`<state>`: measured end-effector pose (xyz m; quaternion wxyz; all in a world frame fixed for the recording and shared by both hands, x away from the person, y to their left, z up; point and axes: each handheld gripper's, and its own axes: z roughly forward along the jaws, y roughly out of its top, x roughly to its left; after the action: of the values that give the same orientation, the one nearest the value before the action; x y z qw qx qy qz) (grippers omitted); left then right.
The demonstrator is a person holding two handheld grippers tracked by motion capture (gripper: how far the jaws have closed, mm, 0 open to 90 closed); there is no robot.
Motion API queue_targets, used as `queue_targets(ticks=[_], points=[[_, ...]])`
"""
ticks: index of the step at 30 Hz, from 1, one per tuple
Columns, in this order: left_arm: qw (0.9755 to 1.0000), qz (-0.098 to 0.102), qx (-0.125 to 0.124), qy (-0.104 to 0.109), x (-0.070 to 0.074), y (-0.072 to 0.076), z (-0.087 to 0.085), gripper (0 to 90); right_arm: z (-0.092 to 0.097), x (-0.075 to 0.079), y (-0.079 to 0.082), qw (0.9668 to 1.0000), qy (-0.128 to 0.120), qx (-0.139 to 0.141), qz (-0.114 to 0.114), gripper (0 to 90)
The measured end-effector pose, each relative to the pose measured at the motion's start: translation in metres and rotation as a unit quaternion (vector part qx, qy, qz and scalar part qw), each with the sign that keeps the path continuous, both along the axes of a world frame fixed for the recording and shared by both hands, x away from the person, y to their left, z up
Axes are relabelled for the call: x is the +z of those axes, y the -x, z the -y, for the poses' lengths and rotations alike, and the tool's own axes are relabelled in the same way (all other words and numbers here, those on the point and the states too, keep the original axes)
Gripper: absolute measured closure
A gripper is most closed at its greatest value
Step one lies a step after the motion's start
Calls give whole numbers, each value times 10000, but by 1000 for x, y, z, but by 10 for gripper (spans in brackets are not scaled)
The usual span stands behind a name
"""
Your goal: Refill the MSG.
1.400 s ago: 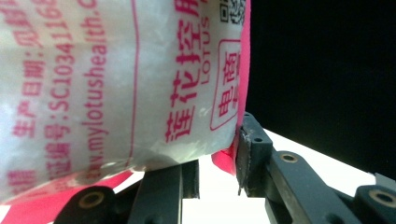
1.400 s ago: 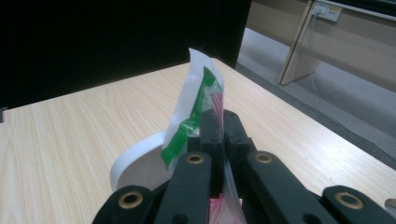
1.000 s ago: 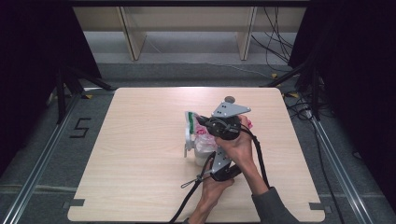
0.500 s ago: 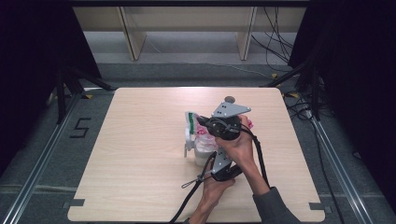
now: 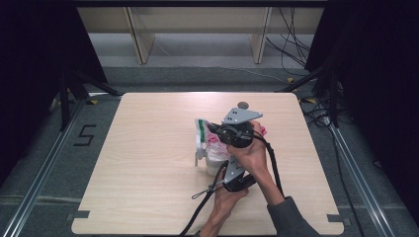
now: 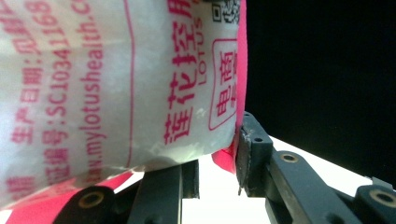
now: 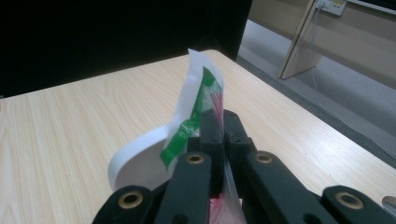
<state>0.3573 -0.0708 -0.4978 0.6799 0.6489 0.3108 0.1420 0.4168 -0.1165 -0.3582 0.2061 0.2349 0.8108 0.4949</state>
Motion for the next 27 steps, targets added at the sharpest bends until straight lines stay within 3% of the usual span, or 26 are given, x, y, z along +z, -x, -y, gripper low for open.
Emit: queue_targets(ticks=[1, 2, 3, 6, 7, 13, 15, 19, 23, 24, 27], points=[[9987, 101, -29, -498, 0, -2, -7, 726, 0, 0, 0, 10000, -18, -32, 25, 900], [9999, 39, -21, -135, 0, 0, -2, 726, 0, 1, 1, 10000, -48, -47, -17, 900], [10000, 1, 6, 31, 1, 0, 0, 726, 0, 1, 1, 10000, -22, -16, -31, 900], [10000, 0, -13, 33, 0, -1, 0, 726, -2, -1, 1, 9999, 89, -6, -84, 900], [10000, -7, -14, 36, 0, 0, 0, 726, -2, -1, 0, 10000, 58, -47, 7, 900], [10000, -21, 9, 21, 0, 0, -1, 725, -3, -2, 0, 10000, 44, -31, -68, 900], [10000, -20, 12, 2, 0, -1, -1, 726, -2, -2, -1, 10000, 44, -48, 6, 900], [10000, -3, -4, 32, 0, -1, -1, 726, -2, 0, 1, 9999, -19, -57, -133, 900], [10000, -31, 11, 16, 0, -1, -1, 726, -4, -3, -1, 9999, 43, -69, -76, 900], [10000, -16, 8, 30, 0, -1, -1, 726, -3, -2, -2, 9999, 100, -12, 57, 900], [10000, -16, 5, 30, 0, -1, -1, 727, -2, 0, 0, 9999, 14, -16, -111, 900]])
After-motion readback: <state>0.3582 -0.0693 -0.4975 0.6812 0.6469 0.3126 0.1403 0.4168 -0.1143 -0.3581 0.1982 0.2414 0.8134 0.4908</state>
